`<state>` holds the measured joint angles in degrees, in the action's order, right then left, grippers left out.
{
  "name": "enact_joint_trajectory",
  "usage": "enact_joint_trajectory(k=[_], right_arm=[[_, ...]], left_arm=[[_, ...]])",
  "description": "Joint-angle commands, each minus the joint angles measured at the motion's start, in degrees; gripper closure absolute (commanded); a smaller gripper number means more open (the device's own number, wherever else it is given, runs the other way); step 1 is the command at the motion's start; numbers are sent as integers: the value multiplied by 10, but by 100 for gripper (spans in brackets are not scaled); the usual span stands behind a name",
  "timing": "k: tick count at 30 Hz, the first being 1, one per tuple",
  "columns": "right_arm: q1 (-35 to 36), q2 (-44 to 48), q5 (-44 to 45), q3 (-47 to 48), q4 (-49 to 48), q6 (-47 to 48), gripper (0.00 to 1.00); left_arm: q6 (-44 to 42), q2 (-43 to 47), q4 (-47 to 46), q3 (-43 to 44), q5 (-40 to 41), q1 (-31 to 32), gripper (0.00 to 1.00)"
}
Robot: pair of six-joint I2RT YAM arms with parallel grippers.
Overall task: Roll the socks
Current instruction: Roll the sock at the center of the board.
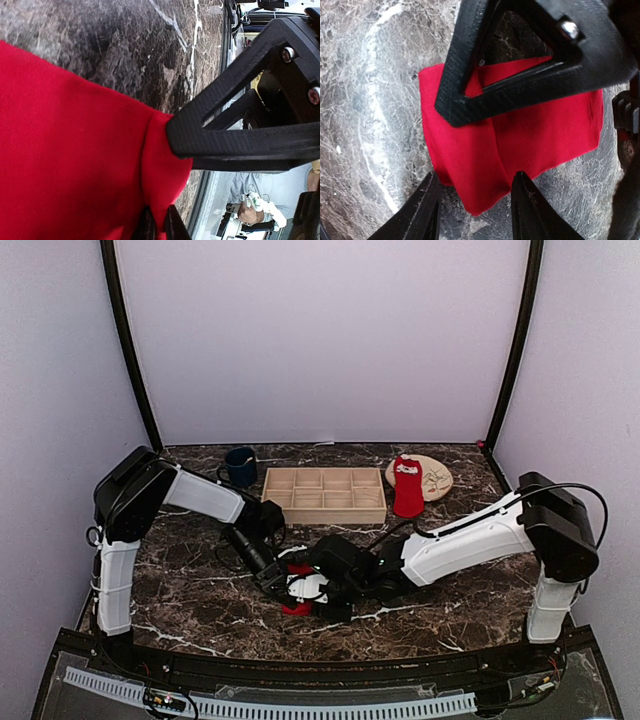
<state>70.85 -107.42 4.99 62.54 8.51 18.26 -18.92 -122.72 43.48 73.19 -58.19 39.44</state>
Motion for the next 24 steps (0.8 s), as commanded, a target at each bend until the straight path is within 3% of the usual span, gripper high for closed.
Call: enact_joint_trajectory(k=[1,4,8,12,19,24], right_arm=[[3,-20,12,22,6,21,56],[1,-25,-6,26,15,23,64],[-7,-33,-35,31,34,19,84],[-16,-36,-58,31,44,9,94],[-38,-36,-109,31,67,-15,98],[-48,-42,-140,60,87,-21,98]], left_arm=[[-19,-11,25,10,-2,0,93],[-20,-13,28,13,-3,-1,93],[-18,-14,29,16,2,-2,93],[1,-7,16,14,21,-6,83],[59,47,-50,-21,83,-26,65],[103,111,-115,-62,127,-38,61]])
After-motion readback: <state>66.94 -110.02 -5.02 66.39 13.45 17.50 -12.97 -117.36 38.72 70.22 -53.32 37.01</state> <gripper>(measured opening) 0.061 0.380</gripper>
